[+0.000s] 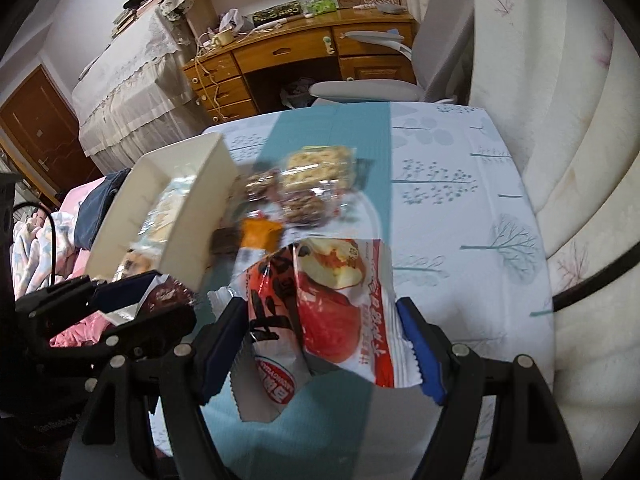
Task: Organize snacks
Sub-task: 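Carry the candy packet and DONGZAO packet into the white tray and release both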
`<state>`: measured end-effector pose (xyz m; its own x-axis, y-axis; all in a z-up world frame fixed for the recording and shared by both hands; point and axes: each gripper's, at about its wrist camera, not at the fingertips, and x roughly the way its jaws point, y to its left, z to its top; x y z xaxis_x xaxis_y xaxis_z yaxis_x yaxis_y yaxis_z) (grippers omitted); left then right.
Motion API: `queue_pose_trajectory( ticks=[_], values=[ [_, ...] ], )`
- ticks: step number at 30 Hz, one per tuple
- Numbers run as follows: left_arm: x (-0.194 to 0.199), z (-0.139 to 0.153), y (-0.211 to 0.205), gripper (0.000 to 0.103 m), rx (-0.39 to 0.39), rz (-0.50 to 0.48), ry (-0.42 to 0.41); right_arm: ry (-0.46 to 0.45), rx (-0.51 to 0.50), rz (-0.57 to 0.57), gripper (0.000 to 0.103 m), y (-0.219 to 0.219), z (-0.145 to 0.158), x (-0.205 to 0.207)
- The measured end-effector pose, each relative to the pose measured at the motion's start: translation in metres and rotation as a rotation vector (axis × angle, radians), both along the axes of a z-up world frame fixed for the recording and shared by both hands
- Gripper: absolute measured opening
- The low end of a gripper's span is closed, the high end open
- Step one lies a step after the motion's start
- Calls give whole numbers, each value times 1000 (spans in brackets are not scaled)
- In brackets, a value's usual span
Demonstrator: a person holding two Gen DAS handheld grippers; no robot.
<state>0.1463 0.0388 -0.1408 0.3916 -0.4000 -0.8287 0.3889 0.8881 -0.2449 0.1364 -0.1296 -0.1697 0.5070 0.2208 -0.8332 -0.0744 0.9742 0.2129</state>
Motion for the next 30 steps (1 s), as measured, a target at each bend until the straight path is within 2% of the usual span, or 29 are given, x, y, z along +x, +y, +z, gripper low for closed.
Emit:
queue_pose_trajectory(
  ticks=[13, 21, 30],
  values=[
    [-5, 32, 104, 45, -7, 50, -93, -90, 26, -20, 76, 88, 30, -20],
    [4, 36, 162, 45, 36, 89, -124, -157, 16, -3, 78, 143, 38, -22],
    [23, 29, 234, 46, 98, 196, -136, -192, 62, 16, 79, 188, 34, -15]
  ],
)
